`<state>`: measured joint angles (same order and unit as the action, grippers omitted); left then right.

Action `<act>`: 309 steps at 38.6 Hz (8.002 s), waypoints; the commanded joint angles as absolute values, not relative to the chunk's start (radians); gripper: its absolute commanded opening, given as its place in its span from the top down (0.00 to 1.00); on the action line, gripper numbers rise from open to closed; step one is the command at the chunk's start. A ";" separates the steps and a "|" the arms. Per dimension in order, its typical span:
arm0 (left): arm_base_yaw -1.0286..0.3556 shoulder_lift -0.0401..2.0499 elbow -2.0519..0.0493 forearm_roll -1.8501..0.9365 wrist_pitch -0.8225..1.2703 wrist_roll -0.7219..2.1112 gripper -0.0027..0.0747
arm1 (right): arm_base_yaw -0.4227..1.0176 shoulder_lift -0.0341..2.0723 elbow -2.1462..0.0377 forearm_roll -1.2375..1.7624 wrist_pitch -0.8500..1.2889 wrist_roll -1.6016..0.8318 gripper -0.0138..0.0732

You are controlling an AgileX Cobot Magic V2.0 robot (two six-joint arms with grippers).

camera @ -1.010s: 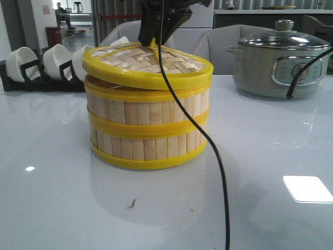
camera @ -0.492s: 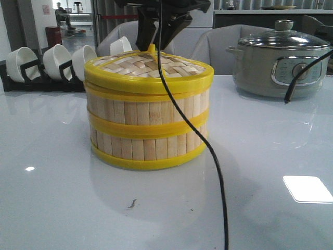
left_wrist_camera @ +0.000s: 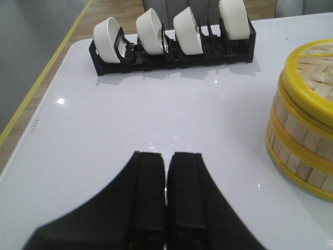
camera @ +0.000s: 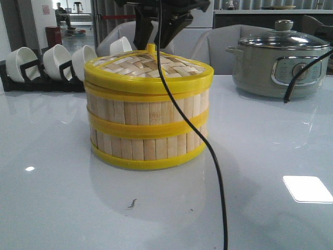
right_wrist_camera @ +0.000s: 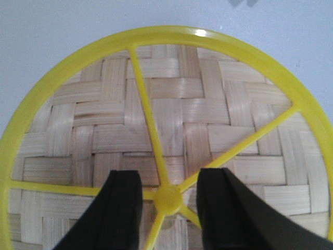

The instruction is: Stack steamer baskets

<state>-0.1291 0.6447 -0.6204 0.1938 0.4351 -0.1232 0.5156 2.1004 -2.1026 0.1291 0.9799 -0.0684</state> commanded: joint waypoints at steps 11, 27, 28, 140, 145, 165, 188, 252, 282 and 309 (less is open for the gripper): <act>-0.130 0.643 -0.649 0.200 0.350 -0.131 0.85 | 0.417 1.869 -2.018 0.126 0.861 -0.072 0.51; -0.130 0.643 -0.649 0.200 0.350 -0.131 0.85 | 0.254 1.437 -1.432 0.126 0.461 -0.072 0.56; -0.130 0.643 -0.649 0.200 0.350 -0.131 0.85 | 0.244 1.409 -1.393 0.126 0.431 -0.072 0.56; -0.130 0.643 -0.649 0.231 0.350 -0.131 0.85 | -0.153 0.346 -0.292 0.127 0.128 -0.072 0.79; -0.130 0.643 -0.649 0.241 0.341 -0.131 0.85 | -0.153 0.346 -0.292 0.127 0.128 -0.072 0.79; -0.096 0.421 -0.526 0.174 0.235 -0.131 0.85 | -0.153 0.346 -0.292 0.127 0.128 -0.072 0.79; -0.008 0.078 -0.072 0.109 -0.044 -0.131 0.85 | -0.153 0.346 -0.292 0.127 0.128 -0.072 0.79; -0.010 -0.018 0.007 0.116 -0.025 -0.122 0.85 | -0.153 0.346 -0.292 0.127 0.128 -0.072 0.79; -0.010 -0.018 0.007 0.116 -0.025 -0.122 0.85 | -0.164 0.220 -0.204 0.111 0.117 -0.079 0.79; -0.010 -0.017 0.007 0.116 -0.025 -0.122 0.85 | -0.158 -0.032 0.015 0.152 0.064 -0.080 0.79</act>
